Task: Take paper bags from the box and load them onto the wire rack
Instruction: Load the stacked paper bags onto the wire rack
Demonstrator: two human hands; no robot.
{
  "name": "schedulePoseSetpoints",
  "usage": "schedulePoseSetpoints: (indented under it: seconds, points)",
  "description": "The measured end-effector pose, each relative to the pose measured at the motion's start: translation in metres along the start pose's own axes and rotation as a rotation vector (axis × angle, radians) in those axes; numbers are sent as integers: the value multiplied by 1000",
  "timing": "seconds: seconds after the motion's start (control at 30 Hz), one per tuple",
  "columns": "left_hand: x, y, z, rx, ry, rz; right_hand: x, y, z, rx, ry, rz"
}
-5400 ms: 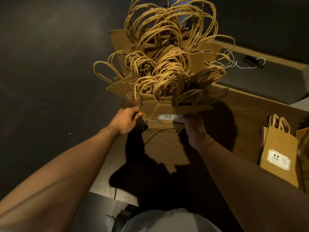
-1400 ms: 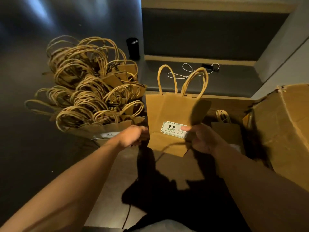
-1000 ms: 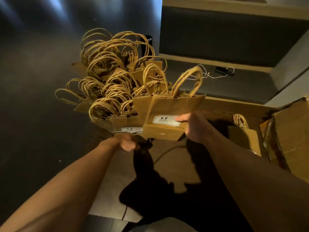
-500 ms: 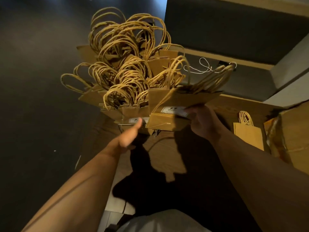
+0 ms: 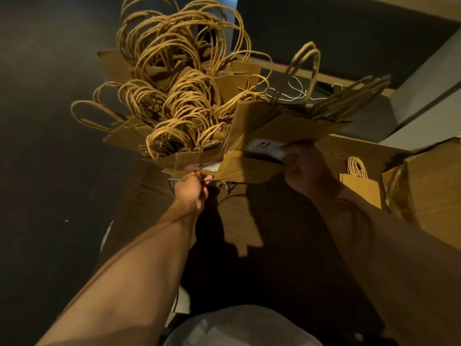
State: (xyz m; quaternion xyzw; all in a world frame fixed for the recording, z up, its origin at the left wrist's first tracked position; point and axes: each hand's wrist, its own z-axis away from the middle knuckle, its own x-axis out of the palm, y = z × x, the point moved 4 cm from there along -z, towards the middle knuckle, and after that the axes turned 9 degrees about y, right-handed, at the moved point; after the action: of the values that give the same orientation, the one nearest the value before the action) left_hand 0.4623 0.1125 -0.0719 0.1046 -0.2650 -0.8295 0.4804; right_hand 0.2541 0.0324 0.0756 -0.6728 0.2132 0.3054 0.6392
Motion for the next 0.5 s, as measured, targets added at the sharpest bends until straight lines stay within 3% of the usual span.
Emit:
schedulePoseSetpoints:
  seconds: [0.1,0.17,0.27,0.4,0.5]
  points:
    - [2,1,-3,-12,-56,62,-5,12,1,110,65,-65]
    - [2,1,0,-35,-82,70,-11,5,-1,216,95,-383]
    - [0,4,4,-48,-91,126,2,5,-6,462,-1,-773]
    - [0,2,9,-44,-54,138,36,16,2,571,-175,-848]
    - [-2,2,10,-47,-17,144,35,14,-2,502,-106,-708]
